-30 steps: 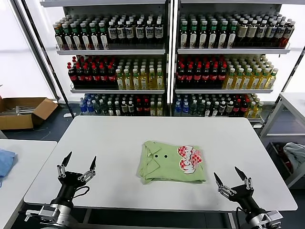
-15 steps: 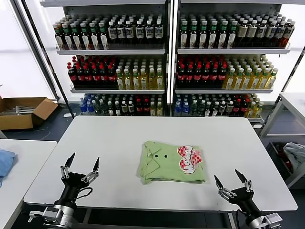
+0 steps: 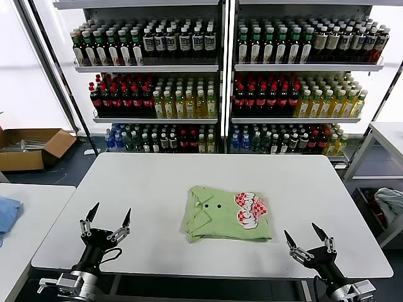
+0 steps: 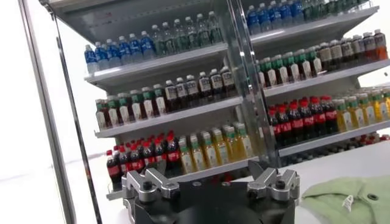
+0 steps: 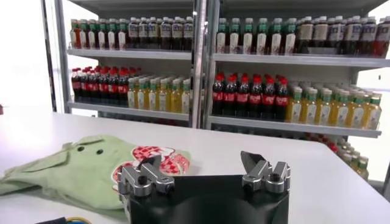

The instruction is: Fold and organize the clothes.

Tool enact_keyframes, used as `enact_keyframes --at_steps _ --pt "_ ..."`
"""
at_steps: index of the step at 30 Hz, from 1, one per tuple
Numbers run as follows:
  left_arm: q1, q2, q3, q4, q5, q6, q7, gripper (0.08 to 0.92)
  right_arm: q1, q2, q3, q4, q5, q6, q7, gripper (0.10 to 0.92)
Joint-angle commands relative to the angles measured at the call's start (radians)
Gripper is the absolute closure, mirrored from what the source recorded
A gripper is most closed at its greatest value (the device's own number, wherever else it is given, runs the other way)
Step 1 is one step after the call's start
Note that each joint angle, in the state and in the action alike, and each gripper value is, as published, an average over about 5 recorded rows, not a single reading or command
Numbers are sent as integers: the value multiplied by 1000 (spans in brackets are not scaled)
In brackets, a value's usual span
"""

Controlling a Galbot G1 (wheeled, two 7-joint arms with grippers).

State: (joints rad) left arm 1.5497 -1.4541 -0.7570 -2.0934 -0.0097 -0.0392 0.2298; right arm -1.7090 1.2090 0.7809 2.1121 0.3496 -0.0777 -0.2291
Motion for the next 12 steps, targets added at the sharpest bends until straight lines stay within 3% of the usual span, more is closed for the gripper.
enact_keyframes --at_steps 1,12 --pt "0 -2 1 2 0 2 0 177 -9 3 2 1 7 -6 -4 203" --pt "2 -3 -7 -2 -3 2 0 177 -11 5 6 0 6 -6 -9 203"
